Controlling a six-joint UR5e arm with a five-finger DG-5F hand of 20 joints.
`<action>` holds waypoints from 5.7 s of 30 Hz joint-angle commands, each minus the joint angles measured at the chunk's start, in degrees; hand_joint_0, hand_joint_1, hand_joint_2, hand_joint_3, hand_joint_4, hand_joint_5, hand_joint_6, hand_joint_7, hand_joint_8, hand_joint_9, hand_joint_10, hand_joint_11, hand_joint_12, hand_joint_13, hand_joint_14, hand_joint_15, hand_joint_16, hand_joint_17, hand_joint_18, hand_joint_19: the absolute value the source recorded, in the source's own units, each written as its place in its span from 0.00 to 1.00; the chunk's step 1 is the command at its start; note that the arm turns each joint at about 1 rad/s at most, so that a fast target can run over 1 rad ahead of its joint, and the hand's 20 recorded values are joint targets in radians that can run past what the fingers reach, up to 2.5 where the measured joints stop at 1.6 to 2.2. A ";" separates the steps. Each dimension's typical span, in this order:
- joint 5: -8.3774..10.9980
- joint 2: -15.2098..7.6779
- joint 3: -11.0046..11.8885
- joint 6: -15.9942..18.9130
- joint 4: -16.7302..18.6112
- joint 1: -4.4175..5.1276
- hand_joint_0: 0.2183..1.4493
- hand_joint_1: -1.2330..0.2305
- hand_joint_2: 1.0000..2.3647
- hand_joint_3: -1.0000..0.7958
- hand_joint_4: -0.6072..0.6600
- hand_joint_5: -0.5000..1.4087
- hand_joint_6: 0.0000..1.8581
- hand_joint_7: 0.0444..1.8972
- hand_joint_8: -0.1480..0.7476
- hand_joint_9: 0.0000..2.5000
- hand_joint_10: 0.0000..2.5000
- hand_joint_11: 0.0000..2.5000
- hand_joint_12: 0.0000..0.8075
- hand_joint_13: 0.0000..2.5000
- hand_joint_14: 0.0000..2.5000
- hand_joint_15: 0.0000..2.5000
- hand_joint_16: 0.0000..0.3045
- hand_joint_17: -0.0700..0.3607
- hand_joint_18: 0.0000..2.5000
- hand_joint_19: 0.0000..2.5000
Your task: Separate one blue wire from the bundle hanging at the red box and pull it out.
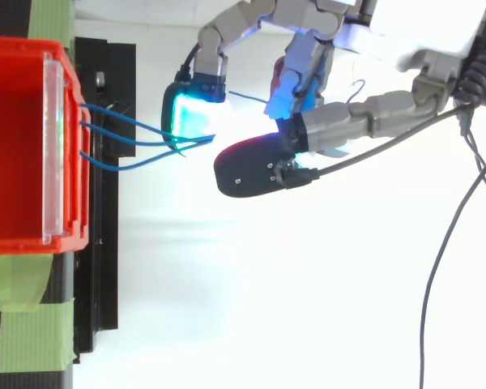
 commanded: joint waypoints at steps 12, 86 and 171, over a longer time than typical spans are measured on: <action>-0.01 0.00 0.05 1.15 -1.82 -0.18 0.35 0.32 0.02 0.54 0.33 0.17 0.52 0.46 0.46 0.56 0.00 0.63 0.44 0.62 0.18 0.64 0.18 0.44 0.47 0.32; 0.25 2.37 0.05 1.59 -1.82 0.08 0.24 0.38 0.00 0.28 0.54 0.20 0.48 0.51 0.51 0.57 0.01 0.62 0.47 0.62 0.06 0.66 0.18 0.45 0.47 0.33; 0.34 2.37 0.05 1.59 -1.82 0.52 0.23 0.29 0.00 0.28 0.62 0.16 0.52 0.44 0.51 0.48 0.16 0.66 0.54 0.59 0.00 0.64 0.19 0.47 0.47 0.32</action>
